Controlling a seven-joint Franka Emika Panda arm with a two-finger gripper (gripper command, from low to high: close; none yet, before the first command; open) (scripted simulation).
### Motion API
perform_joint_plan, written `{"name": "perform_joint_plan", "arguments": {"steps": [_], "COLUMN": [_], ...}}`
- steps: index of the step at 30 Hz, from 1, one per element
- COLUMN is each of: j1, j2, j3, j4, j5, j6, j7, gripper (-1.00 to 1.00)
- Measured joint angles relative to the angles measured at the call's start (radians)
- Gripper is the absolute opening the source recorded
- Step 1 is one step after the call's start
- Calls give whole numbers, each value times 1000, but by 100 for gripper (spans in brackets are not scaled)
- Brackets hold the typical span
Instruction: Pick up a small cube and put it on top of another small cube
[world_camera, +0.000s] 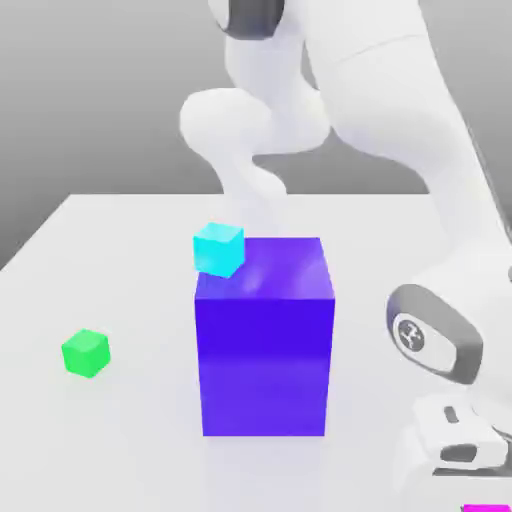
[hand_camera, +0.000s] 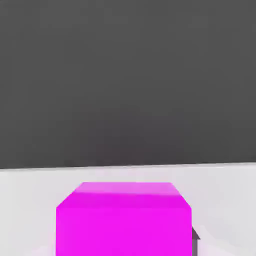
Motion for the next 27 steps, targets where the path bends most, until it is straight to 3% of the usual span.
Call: {"name": "perform_joint_plan", "arguments": {"steps": [6,15,22,27], "j1": [-132,-344,-679,-737], "j2": [-160,-404,-621,-542], "j3": [-99,-335,-494,-547], "j4": [-157,-441,-677,-750], "j5": [84,180,223,309], "j6": [-10,36,89,255], "j7": [90,312,539,573], "gripper": [-100,-100,-100,-100]}}
